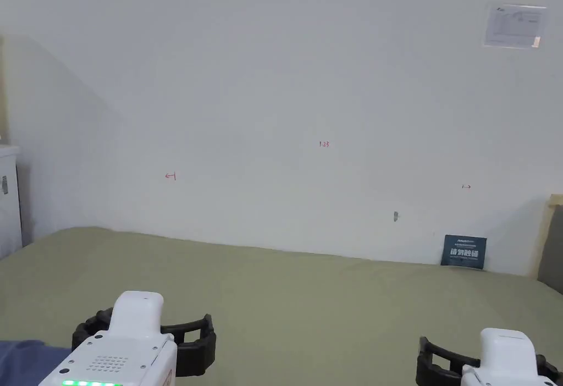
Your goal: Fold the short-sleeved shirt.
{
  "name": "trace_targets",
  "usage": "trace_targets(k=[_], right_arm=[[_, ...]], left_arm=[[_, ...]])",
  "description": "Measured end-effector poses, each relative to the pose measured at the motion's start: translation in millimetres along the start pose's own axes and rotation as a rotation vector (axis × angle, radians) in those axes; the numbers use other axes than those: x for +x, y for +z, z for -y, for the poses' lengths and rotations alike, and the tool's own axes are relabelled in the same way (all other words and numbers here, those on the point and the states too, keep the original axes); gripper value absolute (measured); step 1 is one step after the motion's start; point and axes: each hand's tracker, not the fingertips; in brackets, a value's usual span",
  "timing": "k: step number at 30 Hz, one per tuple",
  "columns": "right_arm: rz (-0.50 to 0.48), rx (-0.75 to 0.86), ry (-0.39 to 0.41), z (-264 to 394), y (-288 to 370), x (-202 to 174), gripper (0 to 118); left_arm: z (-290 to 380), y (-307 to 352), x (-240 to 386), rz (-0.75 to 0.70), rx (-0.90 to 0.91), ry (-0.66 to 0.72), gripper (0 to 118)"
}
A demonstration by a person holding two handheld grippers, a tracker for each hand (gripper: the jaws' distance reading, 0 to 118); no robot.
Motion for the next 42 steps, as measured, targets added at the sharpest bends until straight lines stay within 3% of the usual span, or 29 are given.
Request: trace_targets(k=[12, 16, 42], right_arm=[[-0.042, 0.013, 0.011, -1.1, 1.5, -2.0, 118], [-0.07, 0.02, -0.057, -3.9, 2.6, 2.3, 118], [-0.044, 0.103, -0.04, -12.7, 8.9, 1.7, 118]], left_arm=[[-1.6, -0.4, 0.7, 0.003, 0.005, -0.002, 118], [-3.0, 1.2, 1.3, 0.015, 0.016, 0.011, 118], [-9.8, -1.4, -3.3, 0.017, 0.036, 0.033, 118]])
